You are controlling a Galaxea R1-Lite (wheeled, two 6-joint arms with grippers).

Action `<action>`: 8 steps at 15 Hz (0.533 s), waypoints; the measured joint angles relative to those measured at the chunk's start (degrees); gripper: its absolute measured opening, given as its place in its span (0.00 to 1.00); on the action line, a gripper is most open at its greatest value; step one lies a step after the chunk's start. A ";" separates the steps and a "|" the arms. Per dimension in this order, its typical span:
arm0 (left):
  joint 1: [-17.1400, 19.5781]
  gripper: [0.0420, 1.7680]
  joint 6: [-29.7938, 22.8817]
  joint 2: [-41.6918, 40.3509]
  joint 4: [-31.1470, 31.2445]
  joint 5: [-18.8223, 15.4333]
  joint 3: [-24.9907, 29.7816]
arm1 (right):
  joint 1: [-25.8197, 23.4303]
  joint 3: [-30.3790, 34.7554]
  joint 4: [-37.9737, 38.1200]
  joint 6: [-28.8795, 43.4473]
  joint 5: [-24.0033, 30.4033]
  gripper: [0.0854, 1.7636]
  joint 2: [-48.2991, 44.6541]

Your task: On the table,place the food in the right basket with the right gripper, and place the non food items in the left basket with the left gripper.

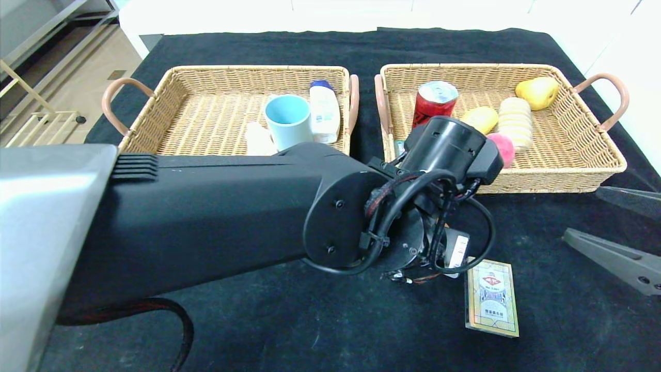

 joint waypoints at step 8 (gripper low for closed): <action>-0.01 0.64 0.11 0.20 0.29 0.11 0.26 | 0.07 0.07 0.01 -0.01 -0.02 0.97 0.20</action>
